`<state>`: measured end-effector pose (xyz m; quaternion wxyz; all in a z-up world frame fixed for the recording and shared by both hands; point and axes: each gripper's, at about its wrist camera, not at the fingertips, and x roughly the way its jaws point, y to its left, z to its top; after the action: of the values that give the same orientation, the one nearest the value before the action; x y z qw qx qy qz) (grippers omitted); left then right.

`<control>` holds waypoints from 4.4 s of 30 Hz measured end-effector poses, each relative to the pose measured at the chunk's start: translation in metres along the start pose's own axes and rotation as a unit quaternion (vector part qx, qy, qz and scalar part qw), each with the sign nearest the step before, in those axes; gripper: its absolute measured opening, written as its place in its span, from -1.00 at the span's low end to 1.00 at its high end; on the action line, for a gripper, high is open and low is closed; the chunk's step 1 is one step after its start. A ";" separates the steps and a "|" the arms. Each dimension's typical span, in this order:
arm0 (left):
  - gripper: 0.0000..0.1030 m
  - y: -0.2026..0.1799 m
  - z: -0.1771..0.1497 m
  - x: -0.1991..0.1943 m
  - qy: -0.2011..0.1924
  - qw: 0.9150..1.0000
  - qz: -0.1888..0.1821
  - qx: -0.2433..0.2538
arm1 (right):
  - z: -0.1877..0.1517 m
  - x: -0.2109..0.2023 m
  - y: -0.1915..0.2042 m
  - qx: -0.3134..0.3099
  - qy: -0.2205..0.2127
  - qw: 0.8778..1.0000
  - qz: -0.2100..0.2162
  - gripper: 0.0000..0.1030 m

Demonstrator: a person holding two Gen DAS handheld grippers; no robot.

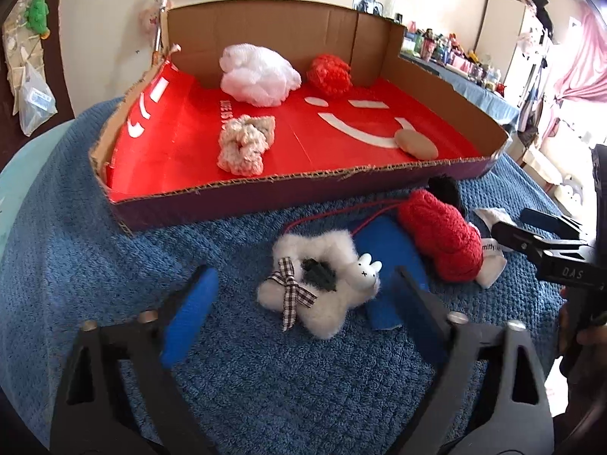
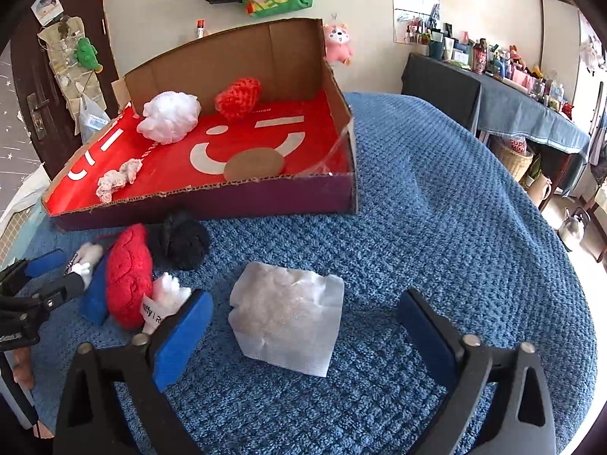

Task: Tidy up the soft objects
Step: 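Grasp the white cloth with the right tool while the left tool grasps the fluffy bunny tie, then carry the white cloth and bunny tie into the box and lower them, then open both tools to release the cloth and bunny tie in the box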

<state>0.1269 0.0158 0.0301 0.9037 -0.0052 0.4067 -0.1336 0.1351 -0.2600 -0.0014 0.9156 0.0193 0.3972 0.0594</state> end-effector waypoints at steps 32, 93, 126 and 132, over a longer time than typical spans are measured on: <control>-0.08 -0.005 0.001 -0.027 -0.030 0.999 -0.039 0.019 | 0.003 -0.018 0.015 -0.025 -0.030 0.998 0.045 -0.27; -0.07 -0.013 0.104 0.070 0.042 0.987 -0.059 0.141 | 0.115 0.094 0.085 -0.237 0.051 0.949 0.203 -0.14; 0.11 -0.013 0.103 0.067 0.029 0.987 -0.056 0.145 | 0.114 0.097 0.082 -0.228 0.045 0.949 0.215 0.21; 0.23 -0.014 0.102 0.063 0.021 0.987 -0.057 0.148 | 0.114 0.096 0.081 -0.222 0.042 0.950 0.213 0.26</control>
<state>0.2389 -0.0237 0.0540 0.8765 0.1086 0.4005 -0.2440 0.2759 -0.1664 0.0140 0.8450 -0.1030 0.3989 0.3409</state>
